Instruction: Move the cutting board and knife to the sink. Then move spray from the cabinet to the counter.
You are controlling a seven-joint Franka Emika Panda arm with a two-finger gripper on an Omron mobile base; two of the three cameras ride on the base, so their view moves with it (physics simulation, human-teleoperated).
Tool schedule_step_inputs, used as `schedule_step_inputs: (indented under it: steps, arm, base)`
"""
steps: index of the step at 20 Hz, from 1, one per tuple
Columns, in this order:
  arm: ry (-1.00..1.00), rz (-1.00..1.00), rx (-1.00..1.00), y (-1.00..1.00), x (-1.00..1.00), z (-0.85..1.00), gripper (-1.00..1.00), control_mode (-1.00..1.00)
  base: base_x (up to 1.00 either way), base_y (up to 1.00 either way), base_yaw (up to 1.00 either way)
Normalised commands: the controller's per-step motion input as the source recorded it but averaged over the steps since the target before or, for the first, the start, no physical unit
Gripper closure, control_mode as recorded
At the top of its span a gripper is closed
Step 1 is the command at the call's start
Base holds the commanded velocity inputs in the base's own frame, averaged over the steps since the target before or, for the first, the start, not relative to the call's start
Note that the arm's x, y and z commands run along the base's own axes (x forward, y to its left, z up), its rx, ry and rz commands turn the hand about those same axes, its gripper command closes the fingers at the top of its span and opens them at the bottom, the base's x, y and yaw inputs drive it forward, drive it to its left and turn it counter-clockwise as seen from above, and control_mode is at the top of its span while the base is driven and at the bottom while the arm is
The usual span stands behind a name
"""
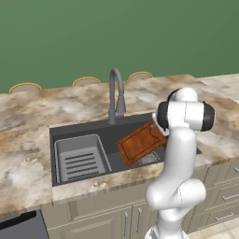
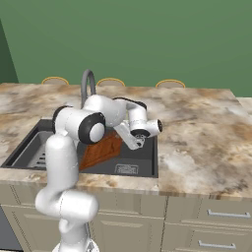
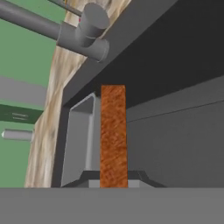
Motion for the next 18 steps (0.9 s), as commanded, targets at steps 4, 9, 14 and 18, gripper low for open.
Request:
schedule_step_inputs:
  steps: [4,9,14,18]
  arm:
    - [0.00,0.13,0.00,0.07,0.21,-0.34,1.00,-1.00]
    - [0.00,0.07,0.00,0.14,0.19,-0.34,1.00,-1.00]
    - [0.01,0.01,0.00,0.16,0.20,-0.34,1.00,-1.00]
    - [0.02,0.00,0.00,0.16,0.17,-0.36,1.00,-1.00]
  base:
    - [0.00,0.00,0.00]
    - [0.00,0.00,0.00]
    - [0.00,0.00,0.00]
    - [0.00,0.00,0.00]
